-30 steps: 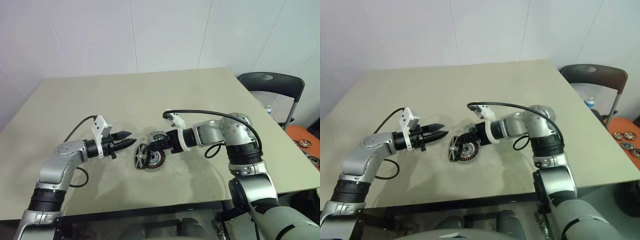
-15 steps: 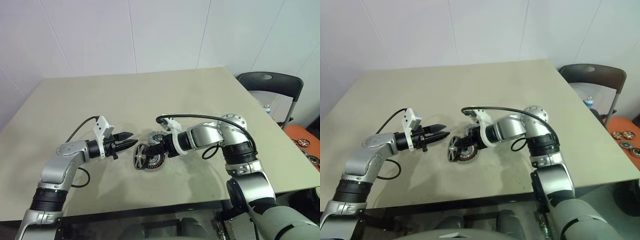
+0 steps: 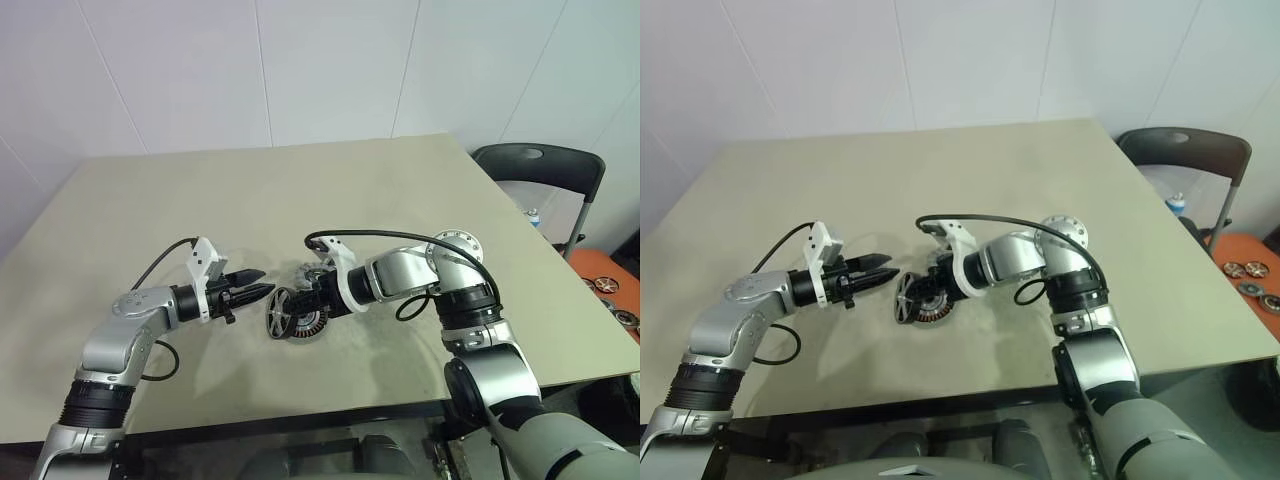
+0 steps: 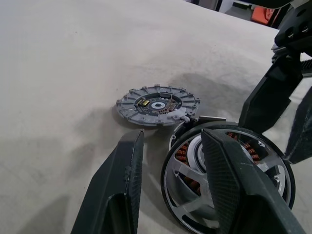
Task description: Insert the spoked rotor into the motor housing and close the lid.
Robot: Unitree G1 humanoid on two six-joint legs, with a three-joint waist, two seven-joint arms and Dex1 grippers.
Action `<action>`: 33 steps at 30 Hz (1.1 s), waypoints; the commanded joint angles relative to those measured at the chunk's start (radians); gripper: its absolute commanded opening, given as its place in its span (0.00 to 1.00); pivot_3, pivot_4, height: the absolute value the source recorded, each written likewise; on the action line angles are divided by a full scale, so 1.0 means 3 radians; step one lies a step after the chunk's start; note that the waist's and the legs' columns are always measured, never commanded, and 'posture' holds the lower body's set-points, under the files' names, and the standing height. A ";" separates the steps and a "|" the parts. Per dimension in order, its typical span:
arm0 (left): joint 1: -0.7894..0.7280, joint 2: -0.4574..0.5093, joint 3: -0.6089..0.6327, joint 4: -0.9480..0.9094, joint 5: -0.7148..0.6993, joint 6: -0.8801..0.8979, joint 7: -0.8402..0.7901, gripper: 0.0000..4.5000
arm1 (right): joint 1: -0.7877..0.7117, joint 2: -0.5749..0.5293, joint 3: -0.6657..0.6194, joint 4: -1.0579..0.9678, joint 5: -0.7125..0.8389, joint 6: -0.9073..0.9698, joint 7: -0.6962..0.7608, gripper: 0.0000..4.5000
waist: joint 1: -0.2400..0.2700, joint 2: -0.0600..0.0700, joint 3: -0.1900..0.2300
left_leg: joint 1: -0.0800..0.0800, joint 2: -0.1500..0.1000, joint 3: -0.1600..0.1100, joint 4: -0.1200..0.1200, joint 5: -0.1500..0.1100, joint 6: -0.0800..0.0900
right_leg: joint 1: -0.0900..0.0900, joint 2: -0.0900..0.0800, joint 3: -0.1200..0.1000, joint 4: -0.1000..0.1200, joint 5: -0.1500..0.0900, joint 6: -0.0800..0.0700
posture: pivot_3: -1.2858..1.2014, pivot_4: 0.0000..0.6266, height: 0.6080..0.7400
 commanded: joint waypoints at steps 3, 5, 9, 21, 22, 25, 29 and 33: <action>-0.0067 0.0015 0.0054 -0.0063 -0.0020 -0.0033 -0.0004 0.44 | -0.0053 0.0007 -0.0144 -0.0007 -0.0089 0.0020 0.0043 0.10 | 0.0001 0.0000 0.0000 | 0.0000 0.0000 0.0000 0.0000 0.0000 0.0000 | 0.0000 0.0000 0.0000 0.0000 0.0000 0.0000 | 0.52 0.00 1.00; -0.0067 0.0014 0.0053 -0.0055 -0.0017 -0.0039 -0.0008 0.44 | -0.0046 -0.0014 -0.0144 -0.0011 -0.0102 0.0020 0.0058 0.07 | 0.0007 0.0000 0.0000 | 0.0000 0.0000 0.0000 0.0001 0.0000 0.0000 | 0.0000 0.0000 0.0000 0.0001 0.0000 0.0000 | 0.52 0.00 1.00; -0.0094 0.0002 0.0050 -0.0026 -0.0010 -0.0048 0.0000 0.44 | -0.0018 -0.0068 -0.0179 0.0010 -0.0223 0.0020 0.0093 0.07 | 0.0011 0.0000 0.0000 | 0.0001 -0.0001 0.0000 0.0004 0.0000 0.0000 | 0.0002 0.0000 0.0000 0.0003 0.0000 0.0000 | 0.52 0.00 1.00; -0.0183 0.0013 0.0043 0.0053 -0.0004 -0.0064 -0.0043 0.44 | 0.0229 0.0096 -0.0816 0.0167 0.0370 -0.0098 0.0531 0.07 | 0.0005 0.0001 0.0000 | 0.0003 -0.0001 0.0000 0.0004 0.0000 0.0000 | 0.0004 0.0000 0.0000 0.0005 0.0001 0.0001 | 0.52 0.00 1.00; -0.0192 0.0018 0.0044 0.0062 -0.0004 -0.0065 -0.0051 0.44 | 0.0253 0.0117 -0.0833 0.0168 0.0508 -0.0106 0.0569 0.07 | -0.0002 0.0001 0.0000 | 0.0003 -0.0001 0.0000 0.0003 0.0000 0.0000 | 0.0003 0.0000 0.0000 0.0005 0.0001 0.0001 | 0.52 0.00 1.00; -0.0216 0.0026 0.0041 0.0077 0.0004 -0.0068 -0.0064 0.44 | 0.0327 0.0113 -0.0775 0.0145 0.0888 -0.0205 0.0575 0.07 | -0.0009 0.0001 0.0000 | 0.0003 0.0000 0.0000 0.0001 0.0000 0.0000 | 0.0002 0.0001 0.0000 0.0004 0.0001 0.0001 | 0.52 0.00 1.00; -0.0220 0.0036 0.0047 0.0084 0.0012 -0.0071 -0.0081 0.44 | 0.0387 -0.0018 -0.0608 0.0123 0.1270 -0.0387 0.0490 0.07 | -0.0005 0.0001 0.0000 | 0.0002 0.0000 0.0000 0.0001 0.0000 0.0000 | 0.0002 0.0000 0.0001 0.0003 0.0001 0.0001 | 0.52 0.00 1.00; -0.0205 0.0049 0.0059 0.0068 0.0016 -0.0067 -0.0088 0.44 | 0.0449 -0.0132 -0.0444 0.0146 0.1357 -0.0527 0.0416 0.07 | -0.0002 0.0001 0.0000 | 0.0003 0.0000 0.0000 0.0001 0.0000 0.0000 | 0.0003 0.0000 0.0001 0.0002 0.0001 0.0001 | 0.52 0.00 1.00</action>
